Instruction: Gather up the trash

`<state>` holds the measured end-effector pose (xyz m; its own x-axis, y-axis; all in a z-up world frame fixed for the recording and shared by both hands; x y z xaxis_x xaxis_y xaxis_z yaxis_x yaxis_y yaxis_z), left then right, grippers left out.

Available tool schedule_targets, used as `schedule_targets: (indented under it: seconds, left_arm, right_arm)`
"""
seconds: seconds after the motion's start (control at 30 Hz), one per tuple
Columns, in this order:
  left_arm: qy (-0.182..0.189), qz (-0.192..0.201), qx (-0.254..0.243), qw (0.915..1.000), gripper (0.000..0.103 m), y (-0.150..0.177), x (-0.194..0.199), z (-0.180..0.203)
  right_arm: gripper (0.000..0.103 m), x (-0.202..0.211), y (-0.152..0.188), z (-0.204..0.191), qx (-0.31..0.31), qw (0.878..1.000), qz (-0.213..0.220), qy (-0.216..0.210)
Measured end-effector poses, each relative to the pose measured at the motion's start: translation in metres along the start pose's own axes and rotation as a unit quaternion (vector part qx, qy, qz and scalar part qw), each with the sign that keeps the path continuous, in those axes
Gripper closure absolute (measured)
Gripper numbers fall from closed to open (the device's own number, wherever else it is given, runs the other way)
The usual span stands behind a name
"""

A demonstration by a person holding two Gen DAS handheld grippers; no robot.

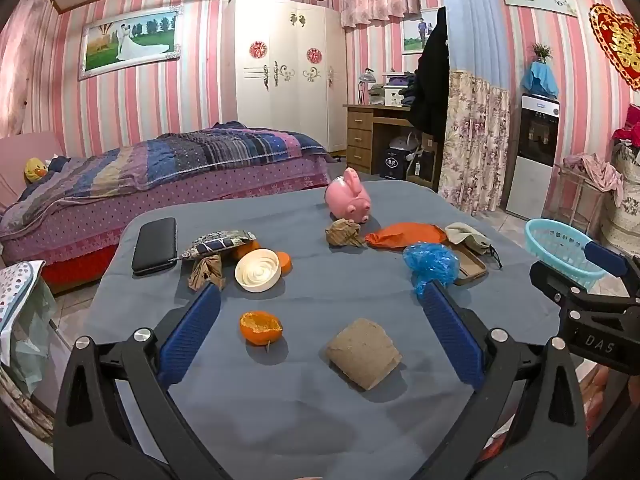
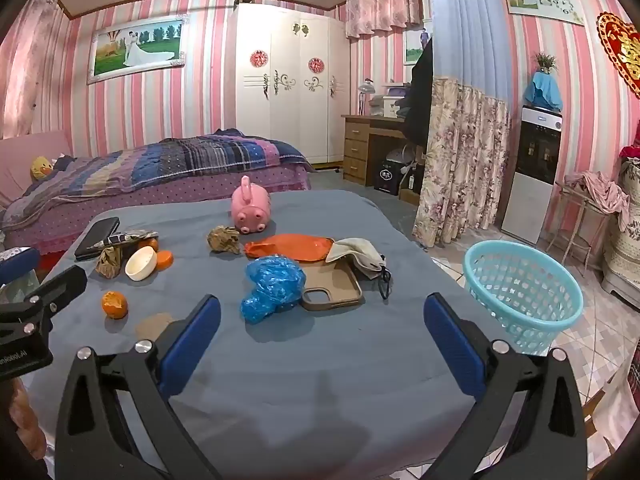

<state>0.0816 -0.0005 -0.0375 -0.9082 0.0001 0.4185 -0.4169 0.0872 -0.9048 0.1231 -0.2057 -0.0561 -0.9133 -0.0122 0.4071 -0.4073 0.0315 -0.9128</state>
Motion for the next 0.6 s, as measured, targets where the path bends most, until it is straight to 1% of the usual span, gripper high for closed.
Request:
schedule_targets:
  seconds: [0.07, 0.53, 0.6]
  left_arm:
    - [0.003, 0.000, 0.009, 1.0000, 0.005, 0.0001, -0.0001, -0.0007]
    - [0.000, 0.003, 0.008, 1.0000, 0.005, -0.0008, -0.0011, -0.0047]
    - [0.001, 0.005, 0.006, 1.0000, 0.005, -0.0037, 0.0053, 0.0008]
  right_arm:
    - [0.004, -0.0006, 0.0007, 0.0003, -0.006, 1.000, -0.002, -0.003]
    - [0.004, -0.0006, 0.0009, 0.0049, -0.008, 1.000, -0.003, 0.000]
    - [0.004, -0.0006, 0.0011, 0.0043, -0.008, 1.000, -0.003, 0.001]
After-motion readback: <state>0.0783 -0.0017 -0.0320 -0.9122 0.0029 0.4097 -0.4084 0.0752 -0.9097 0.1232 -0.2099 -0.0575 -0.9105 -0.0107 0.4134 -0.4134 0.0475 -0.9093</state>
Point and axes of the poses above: each gripper's, at about its wrist camera, not at the fingertips, and x roughly against the way its jaws point, z to its right, y to its underside, the point moved 9 cm from there along -x, roughly the way its jaws point, and after that the axes turned 3 degrees about -x, right-handed, at the moved point
